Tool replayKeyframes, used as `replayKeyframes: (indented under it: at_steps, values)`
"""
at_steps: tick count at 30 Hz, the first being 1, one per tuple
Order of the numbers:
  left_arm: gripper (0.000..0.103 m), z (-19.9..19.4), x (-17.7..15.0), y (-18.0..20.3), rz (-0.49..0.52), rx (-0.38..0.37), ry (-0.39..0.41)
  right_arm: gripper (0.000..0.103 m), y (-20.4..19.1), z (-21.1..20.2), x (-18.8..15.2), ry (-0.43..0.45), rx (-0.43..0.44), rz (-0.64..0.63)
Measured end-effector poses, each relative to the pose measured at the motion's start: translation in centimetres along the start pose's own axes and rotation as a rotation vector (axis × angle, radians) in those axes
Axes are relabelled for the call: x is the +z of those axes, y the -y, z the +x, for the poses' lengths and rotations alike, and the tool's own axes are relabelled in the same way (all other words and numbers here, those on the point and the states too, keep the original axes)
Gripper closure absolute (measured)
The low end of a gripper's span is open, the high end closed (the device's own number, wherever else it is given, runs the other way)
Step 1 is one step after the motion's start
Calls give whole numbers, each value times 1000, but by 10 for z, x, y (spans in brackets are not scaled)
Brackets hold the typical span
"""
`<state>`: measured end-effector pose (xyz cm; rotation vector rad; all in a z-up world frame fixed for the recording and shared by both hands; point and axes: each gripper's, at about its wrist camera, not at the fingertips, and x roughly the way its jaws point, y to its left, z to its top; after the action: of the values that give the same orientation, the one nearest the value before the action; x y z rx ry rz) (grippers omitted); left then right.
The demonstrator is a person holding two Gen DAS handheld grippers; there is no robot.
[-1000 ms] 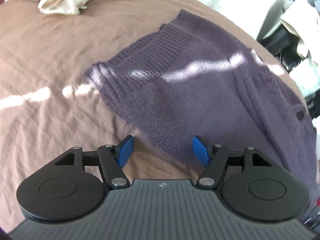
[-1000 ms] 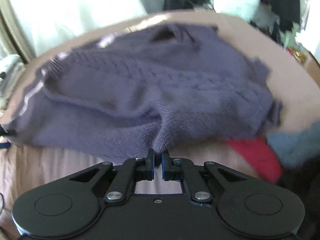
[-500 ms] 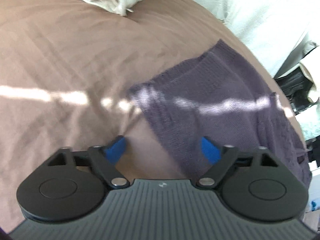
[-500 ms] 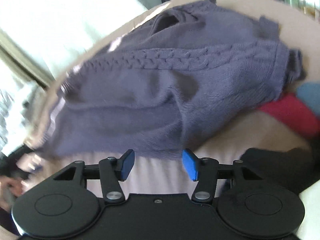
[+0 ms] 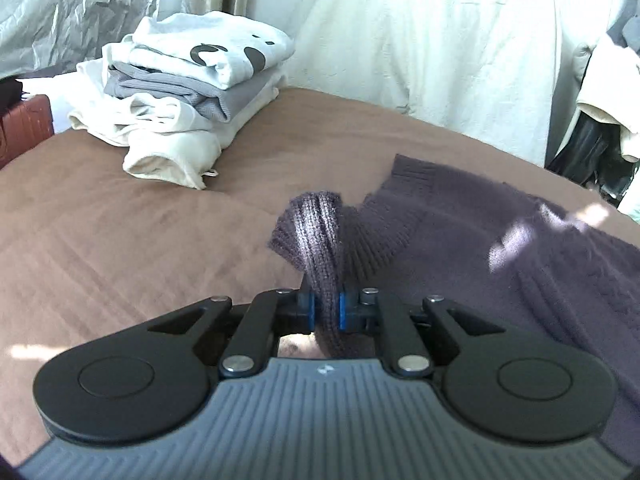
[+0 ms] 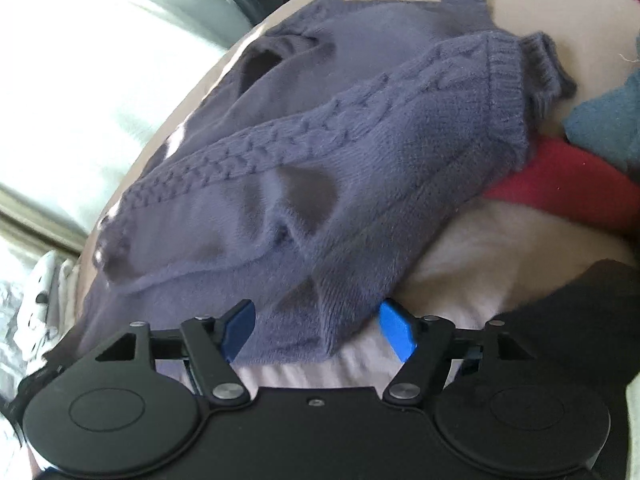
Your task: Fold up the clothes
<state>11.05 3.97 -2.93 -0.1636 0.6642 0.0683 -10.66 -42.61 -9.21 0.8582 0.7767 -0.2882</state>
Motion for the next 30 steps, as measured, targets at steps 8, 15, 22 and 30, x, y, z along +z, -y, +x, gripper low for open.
replayKeyframes:
  at_steps: [8, 15, 22, 30]
  values:
    - [93, 7, -3, -16, -9, 94, -9, 29, 3, -12, 3, 43, 16, 64]
    - [93, 6, -1, -41, -209, -36, -10, 24, 22, -24, 12, 78, -4, 156]
    - [93, 17, -5, -29, -164, -21, -83, 22, 23, 15, 20, 60, -22, 150]
    - [94, -23, 6, -59, -249, -64, 31, 81, -28, -18, 25, 54, -46, -178]
